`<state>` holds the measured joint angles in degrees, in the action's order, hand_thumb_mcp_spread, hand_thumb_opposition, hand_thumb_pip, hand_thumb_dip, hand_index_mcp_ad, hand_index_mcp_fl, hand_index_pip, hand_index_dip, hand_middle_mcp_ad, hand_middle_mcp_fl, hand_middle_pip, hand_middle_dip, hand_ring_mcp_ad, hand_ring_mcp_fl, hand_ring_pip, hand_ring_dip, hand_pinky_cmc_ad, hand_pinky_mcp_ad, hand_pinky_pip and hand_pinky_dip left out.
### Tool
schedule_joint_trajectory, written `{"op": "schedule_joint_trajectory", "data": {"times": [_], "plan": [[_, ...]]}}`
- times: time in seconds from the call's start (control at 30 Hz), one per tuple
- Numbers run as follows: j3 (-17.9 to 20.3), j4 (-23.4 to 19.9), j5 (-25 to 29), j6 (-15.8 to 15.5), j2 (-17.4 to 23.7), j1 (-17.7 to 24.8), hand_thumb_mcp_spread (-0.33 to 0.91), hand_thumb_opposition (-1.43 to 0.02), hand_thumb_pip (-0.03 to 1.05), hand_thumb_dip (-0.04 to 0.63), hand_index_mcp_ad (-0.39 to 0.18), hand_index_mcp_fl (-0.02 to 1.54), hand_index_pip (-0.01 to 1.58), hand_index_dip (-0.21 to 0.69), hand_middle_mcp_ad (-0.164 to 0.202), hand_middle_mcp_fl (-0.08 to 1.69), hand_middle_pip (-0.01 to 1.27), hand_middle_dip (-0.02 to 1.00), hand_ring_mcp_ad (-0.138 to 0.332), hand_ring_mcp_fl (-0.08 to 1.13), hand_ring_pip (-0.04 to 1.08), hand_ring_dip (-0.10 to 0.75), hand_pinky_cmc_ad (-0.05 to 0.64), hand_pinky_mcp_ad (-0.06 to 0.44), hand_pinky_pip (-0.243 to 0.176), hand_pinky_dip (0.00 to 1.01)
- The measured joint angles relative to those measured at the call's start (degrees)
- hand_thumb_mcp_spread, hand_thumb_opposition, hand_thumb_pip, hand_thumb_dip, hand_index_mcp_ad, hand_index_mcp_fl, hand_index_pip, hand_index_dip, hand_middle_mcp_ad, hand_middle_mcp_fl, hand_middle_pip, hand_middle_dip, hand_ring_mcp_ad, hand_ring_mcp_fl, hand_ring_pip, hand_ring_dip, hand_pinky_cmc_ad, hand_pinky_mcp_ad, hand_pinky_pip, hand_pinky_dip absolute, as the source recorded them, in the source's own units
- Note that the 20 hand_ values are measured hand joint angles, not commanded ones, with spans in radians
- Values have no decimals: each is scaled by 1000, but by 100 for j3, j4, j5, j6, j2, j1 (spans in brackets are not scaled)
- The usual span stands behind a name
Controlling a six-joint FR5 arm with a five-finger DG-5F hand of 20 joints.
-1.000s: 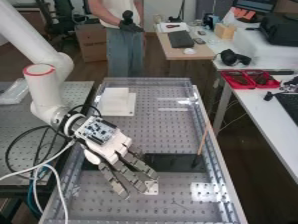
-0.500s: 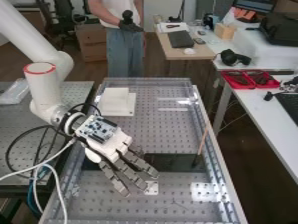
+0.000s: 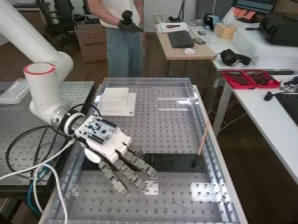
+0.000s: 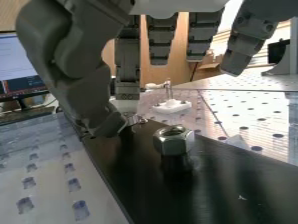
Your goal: Grab the bearing and place it in the white container
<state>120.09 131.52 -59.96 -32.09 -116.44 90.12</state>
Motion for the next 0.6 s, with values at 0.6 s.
{"op": "schedule_joint_trajectory", "data": {"times": [0.6], "plan": [[-1, -61, 21, -23, 5, -17, 379, -895, 780, 349, -56, 14, 1494, 168, 45, 7, 126, 157, 164, 0, 66, 72, 393, 291, -120, 298]]}}
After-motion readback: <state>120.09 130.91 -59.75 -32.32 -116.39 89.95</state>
